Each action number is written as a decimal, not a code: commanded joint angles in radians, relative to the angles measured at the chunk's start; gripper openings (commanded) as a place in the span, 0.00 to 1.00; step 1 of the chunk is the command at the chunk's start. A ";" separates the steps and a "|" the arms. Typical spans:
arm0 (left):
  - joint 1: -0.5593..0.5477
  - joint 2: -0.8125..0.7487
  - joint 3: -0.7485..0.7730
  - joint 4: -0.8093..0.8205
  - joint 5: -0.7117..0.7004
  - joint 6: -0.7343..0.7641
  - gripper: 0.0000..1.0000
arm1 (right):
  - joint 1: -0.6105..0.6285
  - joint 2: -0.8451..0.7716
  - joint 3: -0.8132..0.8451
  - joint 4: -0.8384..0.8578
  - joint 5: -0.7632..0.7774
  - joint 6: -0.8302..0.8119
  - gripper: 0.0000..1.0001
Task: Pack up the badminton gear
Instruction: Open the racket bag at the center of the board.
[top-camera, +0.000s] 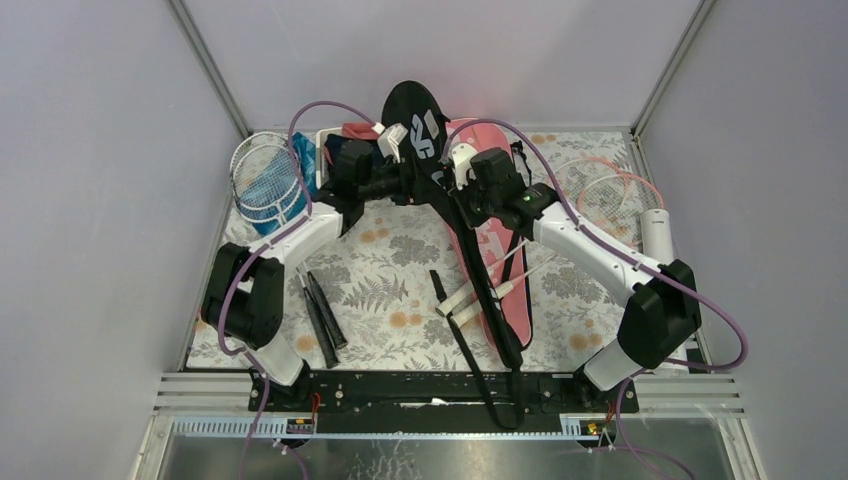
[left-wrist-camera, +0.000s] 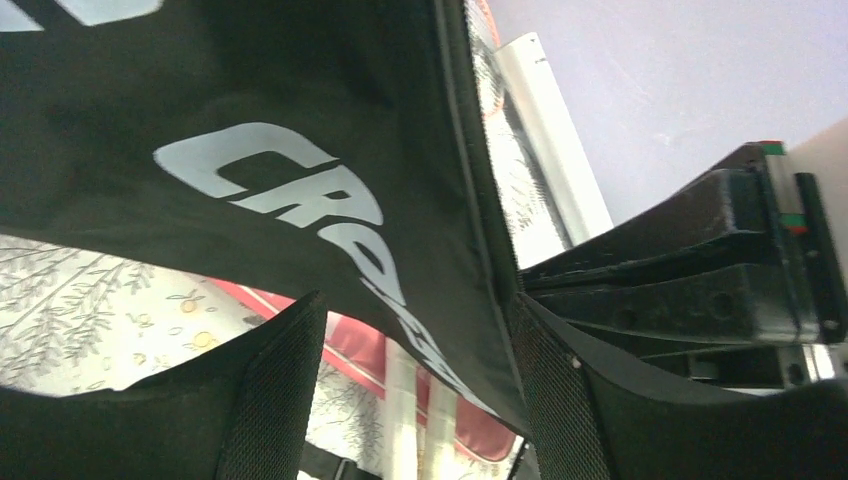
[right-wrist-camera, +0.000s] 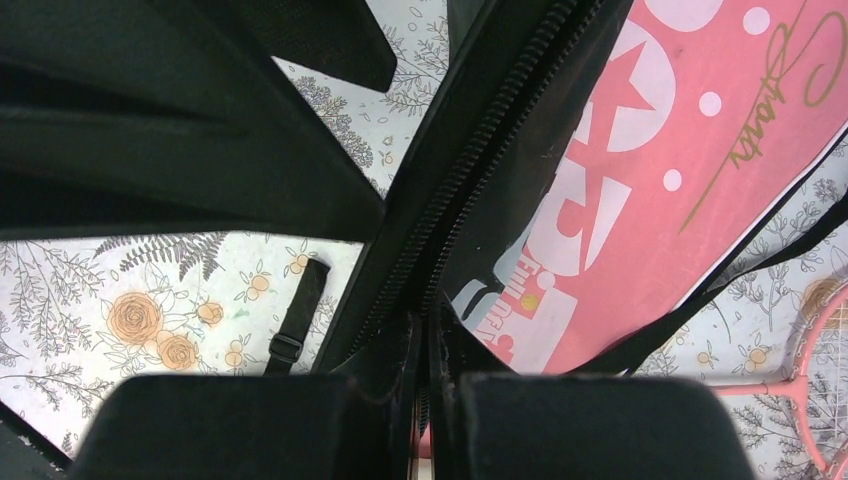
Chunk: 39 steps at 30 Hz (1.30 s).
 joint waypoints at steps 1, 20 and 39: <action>-0.009 -0.015 -0.018 0.121 0.050 -0.064 0.73 | 0.000 -0.050 -0.022 0.049 -0.015 0.019 0.00; -0.053 0.051 0.084 0.017 -0.044 -0.052 0.62 | 0.000 -0.083 -0.058 0.068 -0.025 0.043 0.00; -0.057 0.068 0.161 0.016 0.101 0.066 0.02 | -0.027 -0.182 -0.035 0.079 0.238 -0.044 0.00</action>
